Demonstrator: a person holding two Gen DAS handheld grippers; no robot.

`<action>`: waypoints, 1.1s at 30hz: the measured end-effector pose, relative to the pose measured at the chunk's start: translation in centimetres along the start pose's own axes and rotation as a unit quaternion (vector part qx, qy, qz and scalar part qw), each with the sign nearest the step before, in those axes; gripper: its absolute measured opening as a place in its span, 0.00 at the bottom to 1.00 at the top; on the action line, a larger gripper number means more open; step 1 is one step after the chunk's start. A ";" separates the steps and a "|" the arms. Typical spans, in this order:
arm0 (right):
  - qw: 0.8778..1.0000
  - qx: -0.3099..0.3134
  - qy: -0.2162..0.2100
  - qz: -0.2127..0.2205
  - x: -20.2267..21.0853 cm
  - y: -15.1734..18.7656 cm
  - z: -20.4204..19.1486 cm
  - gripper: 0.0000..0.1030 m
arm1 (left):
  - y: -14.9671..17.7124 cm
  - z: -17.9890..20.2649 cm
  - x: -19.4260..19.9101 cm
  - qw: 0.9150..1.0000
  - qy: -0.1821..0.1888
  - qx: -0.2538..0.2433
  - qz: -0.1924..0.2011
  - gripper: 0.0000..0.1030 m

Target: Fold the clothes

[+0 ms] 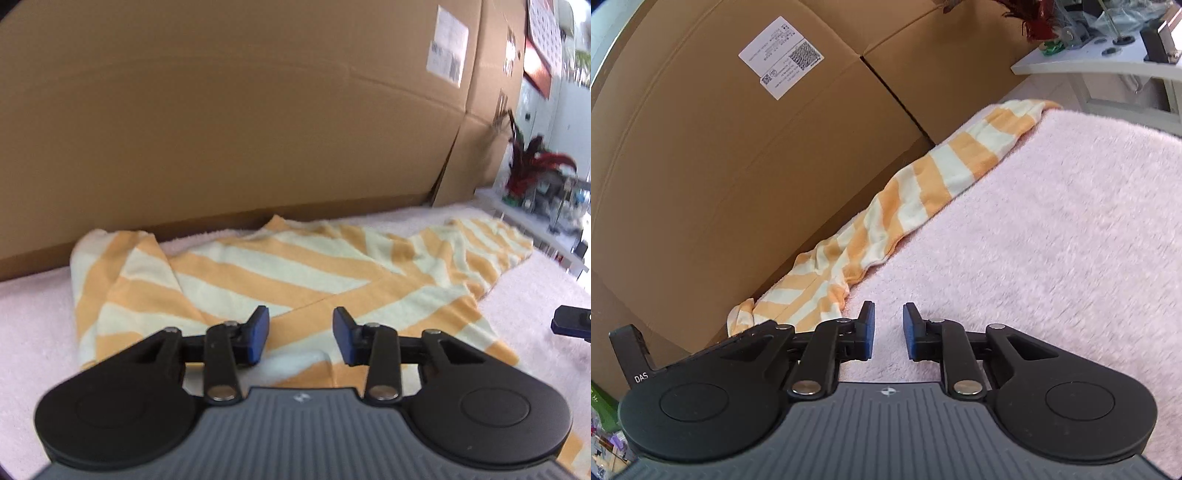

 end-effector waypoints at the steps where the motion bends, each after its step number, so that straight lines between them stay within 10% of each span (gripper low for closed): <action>1: 1.000 -0.005 0.011 0.020 0.6 -1.3 0.5 0.21 | 0.0 -0.3 0.1 1.000 0.006 0.010 0.005 0.56; 9: 0.981 -0.130 0.134 0.057 -2.1 -10.4 7.7 0.24 | 0.0 -0.6 -0.4 0.999 0.030 0.030 -0.008 0.59; 18: 0.954 -0.265 0.085 0.108 -5.5 -13.2 11.7 0.20 | 0.1 -0.7 -0.3 0.999 0.030 0.025 -0.011 0.63; 33: 0.968 -0.026 0.204 0.142 -5.8 -15.0 4.6 0.07 | 0.1 -0.5 -0.2 1.000 0.007 0.010 -0.012 0.65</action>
Point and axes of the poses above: each gripper's, at about its wrist camera, not at the fingertips, and x roughly against the way its jaws point, z to its right, y to its underside, the point moved 5 cm from there along -x, roughly the way its jaws point, and after that the axes turned 2 degrees about -z, right-handed, at the moved point
